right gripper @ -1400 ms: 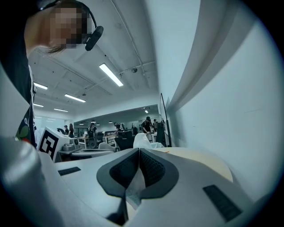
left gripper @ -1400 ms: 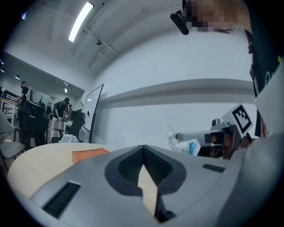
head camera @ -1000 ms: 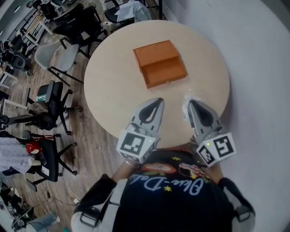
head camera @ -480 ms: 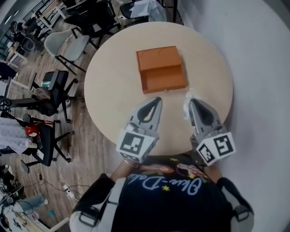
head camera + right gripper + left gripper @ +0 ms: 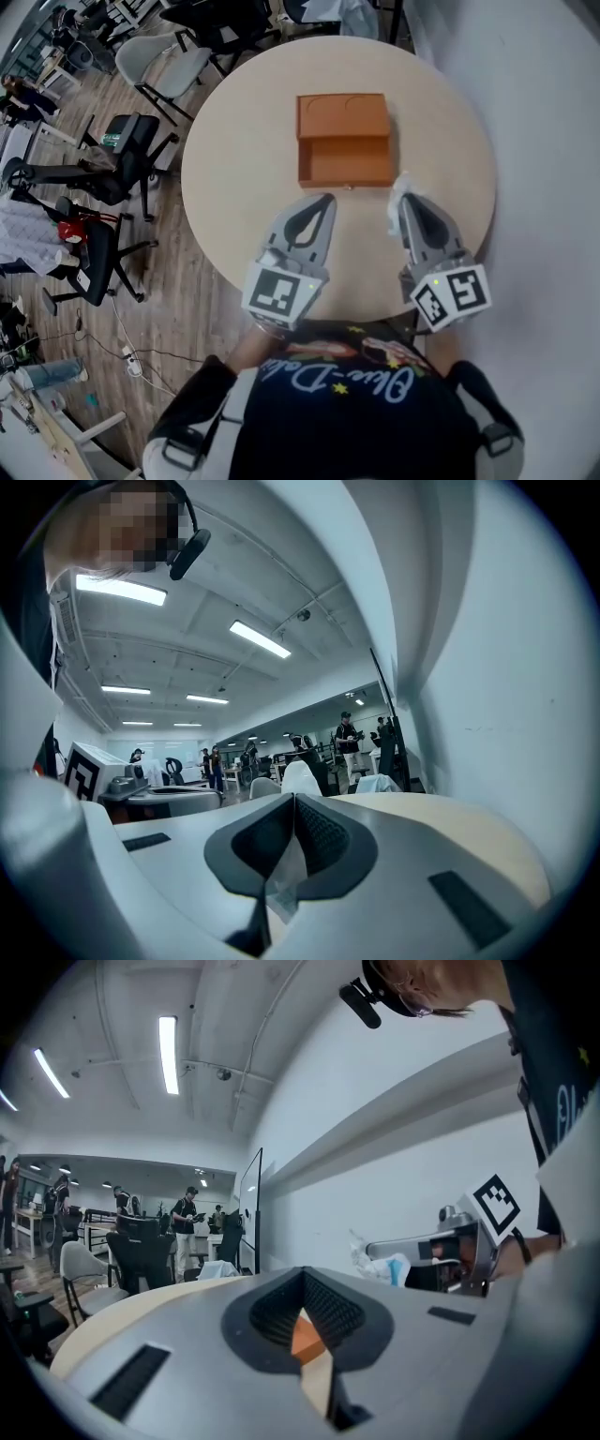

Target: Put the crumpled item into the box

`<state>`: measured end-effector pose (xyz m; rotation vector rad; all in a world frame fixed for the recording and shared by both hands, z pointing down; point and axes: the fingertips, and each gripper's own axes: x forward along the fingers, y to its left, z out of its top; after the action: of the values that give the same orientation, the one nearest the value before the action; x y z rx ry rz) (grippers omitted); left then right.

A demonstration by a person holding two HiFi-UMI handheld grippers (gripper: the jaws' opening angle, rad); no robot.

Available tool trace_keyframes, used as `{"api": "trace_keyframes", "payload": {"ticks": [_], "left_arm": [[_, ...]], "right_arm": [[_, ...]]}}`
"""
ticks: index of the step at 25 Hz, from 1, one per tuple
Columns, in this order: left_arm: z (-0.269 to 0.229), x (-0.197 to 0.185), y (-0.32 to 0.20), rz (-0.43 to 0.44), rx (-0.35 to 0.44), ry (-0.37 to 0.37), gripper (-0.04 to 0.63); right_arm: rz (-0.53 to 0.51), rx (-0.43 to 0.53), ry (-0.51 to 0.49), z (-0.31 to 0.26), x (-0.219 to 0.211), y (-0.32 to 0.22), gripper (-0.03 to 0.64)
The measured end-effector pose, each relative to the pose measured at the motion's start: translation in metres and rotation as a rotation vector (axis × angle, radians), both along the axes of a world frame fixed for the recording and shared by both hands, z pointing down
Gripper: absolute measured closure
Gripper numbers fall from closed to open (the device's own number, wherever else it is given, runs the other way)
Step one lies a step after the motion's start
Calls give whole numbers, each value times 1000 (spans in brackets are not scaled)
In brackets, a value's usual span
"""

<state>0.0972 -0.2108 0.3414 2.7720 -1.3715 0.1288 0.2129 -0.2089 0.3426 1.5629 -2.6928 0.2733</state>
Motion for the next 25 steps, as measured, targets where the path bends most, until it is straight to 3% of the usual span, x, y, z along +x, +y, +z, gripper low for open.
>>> {"api": "trace_keyframes", "payload": {"ticks": [6, 20, 25], "left_arm": [[3, -22, -7, -48, -21, 3, 604], [18, -39, -46, -26, -53, 27, 604], [22, -42, -57, -32, -57, 15, 604]], "right_arm": [[-20, -9, 21, 9, -14, -22, 615], [5, -30, 97, 31, -32, -80, 615], [10, -85, 132, 53, -34, -105, 615]]}}
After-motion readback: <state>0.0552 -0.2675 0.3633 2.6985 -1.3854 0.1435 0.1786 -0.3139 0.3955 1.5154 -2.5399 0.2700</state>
